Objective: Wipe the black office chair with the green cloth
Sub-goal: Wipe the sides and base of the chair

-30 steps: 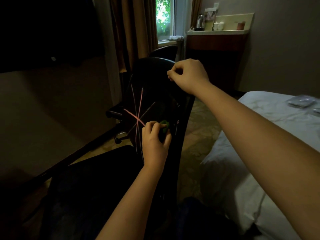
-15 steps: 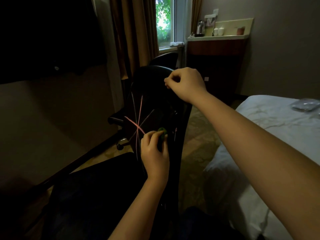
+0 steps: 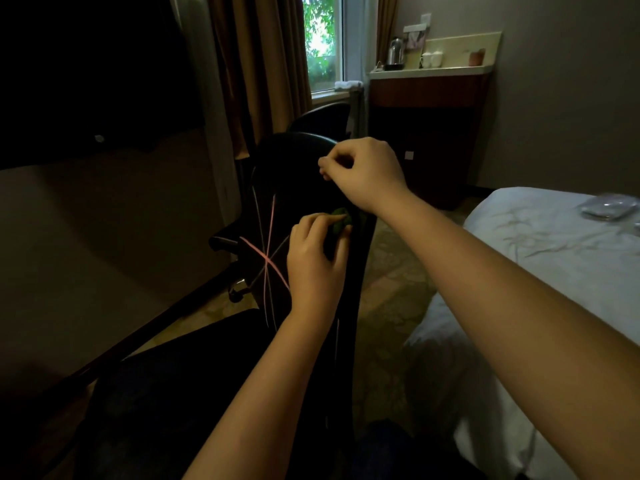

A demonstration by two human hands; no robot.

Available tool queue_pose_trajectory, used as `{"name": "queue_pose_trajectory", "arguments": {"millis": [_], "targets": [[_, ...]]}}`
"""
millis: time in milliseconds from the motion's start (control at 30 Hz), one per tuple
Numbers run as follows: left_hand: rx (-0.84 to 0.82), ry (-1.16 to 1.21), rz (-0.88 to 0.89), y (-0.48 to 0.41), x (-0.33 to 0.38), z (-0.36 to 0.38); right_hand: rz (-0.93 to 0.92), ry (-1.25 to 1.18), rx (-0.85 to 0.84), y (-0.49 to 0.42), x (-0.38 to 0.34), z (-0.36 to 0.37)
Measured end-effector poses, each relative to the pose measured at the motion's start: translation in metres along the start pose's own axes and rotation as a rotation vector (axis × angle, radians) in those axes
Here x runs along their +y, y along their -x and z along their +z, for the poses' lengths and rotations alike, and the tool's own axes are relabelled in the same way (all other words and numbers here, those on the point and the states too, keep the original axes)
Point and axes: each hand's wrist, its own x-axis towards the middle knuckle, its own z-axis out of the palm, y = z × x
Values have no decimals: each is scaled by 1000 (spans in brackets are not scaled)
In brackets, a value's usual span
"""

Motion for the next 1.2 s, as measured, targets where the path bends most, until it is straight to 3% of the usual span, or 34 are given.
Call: {"name": "queue_pose_trajectory", "arguments": {"millis": [533,1067,1200], "targets": [[-124,-194,23,46,-27,-18,2,84,28,12,-1,-1],[-227,-166,-175,68,-25,-46,-37,157,19,29,-13,-5],[-186,-103,-147,57,-21,-54,-168,16,213,46,-12,-10]]}}
